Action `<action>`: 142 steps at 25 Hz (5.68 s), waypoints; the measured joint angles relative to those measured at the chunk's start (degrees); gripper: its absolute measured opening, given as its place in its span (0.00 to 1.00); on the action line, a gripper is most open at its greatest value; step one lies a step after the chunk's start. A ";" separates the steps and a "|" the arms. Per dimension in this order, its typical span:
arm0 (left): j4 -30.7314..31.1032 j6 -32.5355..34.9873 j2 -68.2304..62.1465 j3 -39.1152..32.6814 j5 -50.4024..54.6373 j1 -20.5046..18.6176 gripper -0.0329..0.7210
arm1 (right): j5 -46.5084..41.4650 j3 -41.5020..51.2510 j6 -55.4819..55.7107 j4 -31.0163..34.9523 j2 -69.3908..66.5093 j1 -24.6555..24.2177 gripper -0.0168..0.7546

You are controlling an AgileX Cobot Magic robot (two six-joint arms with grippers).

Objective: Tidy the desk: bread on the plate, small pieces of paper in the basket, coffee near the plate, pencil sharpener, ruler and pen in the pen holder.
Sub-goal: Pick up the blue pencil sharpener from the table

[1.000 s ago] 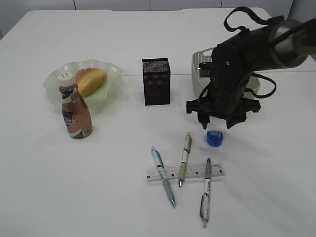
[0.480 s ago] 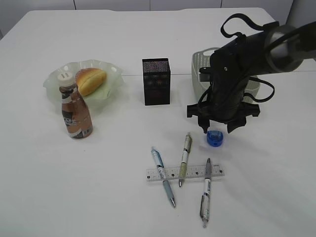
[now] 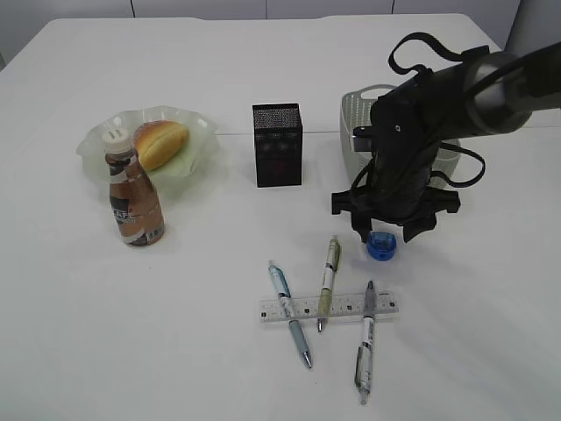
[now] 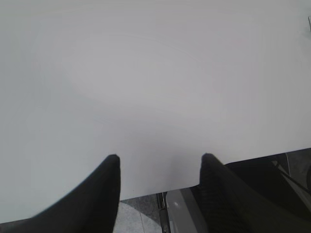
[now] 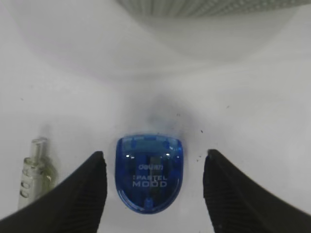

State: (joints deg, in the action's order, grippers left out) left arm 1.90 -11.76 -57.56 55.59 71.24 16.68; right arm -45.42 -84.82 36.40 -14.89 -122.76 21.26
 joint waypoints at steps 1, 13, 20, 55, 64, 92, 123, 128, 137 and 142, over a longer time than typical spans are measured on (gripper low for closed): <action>0.00 0.00 0.00 0.00 0.00 0.00 0.55 | 0.00 0.00 0.00 0.21 -0.12 0.00 0.66; 0.00 0.00 0.00 0.00 0.00 0.00 0.55 | -0.46 0.00 0.12 0.96 -1.29 0.00 0.66; 0.00 0.00 0.00 0.00 0.00 0.00 0.55 | -0.55 0.00 0.12 0.96 -1.29 0.00 0.66; 0.00 0.00 0.00 0.00 0.00 0.00 0.55 | 0.69 0.00 0.12 0.96 -1.36 0.00 0.52; 0.00 0.00 0.00 0.00 0.00 0.00 0.55 | 0.69 0.00 0.12 -1.12 -1.36 0.00 0.53; -0.08 0.00 0.00 0.00 0.00 0.00 0.55 | 0.69 0.00 1.42 0.84 -1.72 0.00 0.57; -0.08 0.00 0.00 0.00 0.00 0.00 0.55 | -2.35 -0.11 1.16 -0.11 -2.35 0.00 0.46; -0.08 0.00 0.00 0.00 0.00 0.00 0.55 | -3.05 -0.11 0.56 -0.32 -1.56 0.00 0.45; -0.08 0.00 0.00 0.00 0.00 0.00 0.55 | -3.59 -0.11 -2.55 -1.02 2.09 0.00 0.45; -0.08 0.00 0.00 0.00 0.00 0.00 0.55 | -4.20 -0.11 -5.19 -1.02 4.07 0.11 0.45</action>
State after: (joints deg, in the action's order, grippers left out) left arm 1.82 -11.76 -57.56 55.59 71.24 16.68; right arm -49.62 -84.93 31.21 -15.91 -118.69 21.37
